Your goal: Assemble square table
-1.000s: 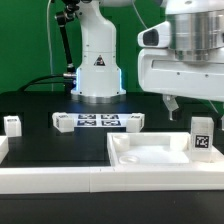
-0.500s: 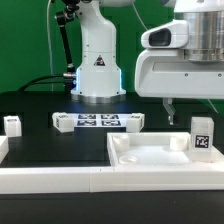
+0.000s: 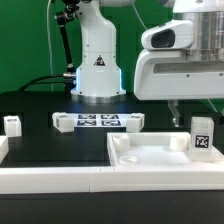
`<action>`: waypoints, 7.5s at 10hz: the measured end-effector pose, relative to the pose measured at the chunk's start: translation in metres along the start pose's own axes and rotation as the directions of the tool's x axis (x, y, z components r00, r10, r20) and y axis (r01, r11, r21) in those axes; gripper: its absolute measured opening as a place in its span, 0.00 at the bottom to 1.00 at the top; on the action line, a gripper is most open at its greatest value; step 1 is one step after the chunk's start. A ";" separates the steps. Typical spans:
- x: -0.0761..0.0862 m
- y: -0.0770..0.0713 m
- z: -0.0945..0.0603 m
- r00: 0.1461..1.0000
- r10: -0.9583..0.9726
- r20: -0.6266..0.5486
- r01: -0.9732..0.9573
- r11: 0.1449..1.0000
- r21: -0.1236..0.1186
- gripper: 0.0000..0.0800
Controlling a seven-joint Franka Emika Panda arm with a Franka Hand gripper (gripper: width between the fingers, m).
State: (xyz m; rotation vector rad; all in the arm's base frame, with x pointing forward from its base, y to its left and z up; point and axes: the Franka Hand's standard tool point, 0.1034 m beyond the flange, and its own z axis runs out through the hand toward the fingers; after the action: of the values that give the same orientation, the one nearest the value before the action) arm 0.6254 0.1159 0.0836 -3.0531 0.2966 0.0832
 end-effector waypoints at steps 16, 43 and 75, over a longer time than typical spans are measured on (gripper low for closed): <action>-0.002 -0.007 0.001 0.438 0.899 0.022 -0.897 0.435 0.073 0.36; -0.002 -0.004 0.003 0.977 0.209 0.051 -0.207 0.977 -0.043 0.81; -0.004 -0.012 -0.001 -0.128 0.992 0.000 -0.991 -0.128 0.031 0.36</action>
Offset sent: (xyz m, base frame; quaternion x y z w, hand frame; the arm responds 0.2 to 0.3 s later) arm 0.0000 0.0000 0.0000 0.0000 0.0000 0.0000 1.0000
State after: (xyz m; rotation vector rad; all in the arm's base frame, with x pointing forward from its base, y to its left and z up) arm 0.6242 0.1279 0.0855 -1.8197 2.5272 0.1029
